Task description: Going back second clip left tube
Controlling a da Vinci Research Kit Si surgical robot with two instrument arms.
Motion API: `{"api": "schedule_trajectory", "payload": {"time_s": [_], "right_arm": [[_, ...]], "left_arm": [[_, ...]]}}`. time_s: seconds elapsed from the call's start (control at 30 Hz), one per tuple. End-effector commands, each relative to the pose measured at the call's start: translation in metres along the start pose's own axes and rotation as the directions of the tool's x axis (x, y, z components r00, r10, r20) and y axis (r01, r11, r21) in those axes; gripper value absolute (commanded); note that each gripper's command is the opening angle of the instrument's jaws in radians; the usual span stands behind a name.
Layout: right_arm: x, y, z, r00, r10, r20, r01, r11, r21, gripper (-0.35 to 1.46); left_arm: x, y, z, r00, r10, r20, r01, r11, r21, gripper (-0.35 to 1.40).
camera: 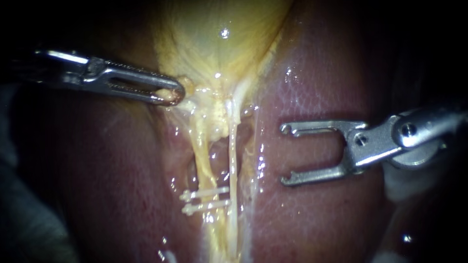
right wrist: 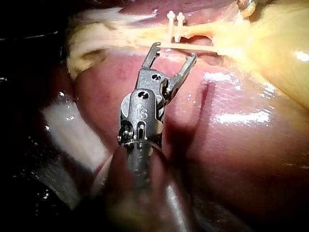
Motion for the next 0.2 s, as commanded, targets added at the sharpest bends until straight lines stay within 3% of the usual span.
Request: {"api": "schedule_trajectory", "payload": {"time_s": [0.03,0.2], "right_arm": [[0.0,0.0,0.0,1.0,0.001,0.0,-0.001,1.0,0.0,0.49],[0.0002,0.0,0.0002,1.0,0.001,0.0,-0.001,1.0,-0.002,0.49]], "left_arm": [[0.0,0.0,-0.0001,1.0,-0.001,0.001,0.001,1.0,0.0,-0.35],[0.0002,0.0,-0.0004,1.0,-0.001,0.002,0.001,1.0,-0.002,-0.35]]}}
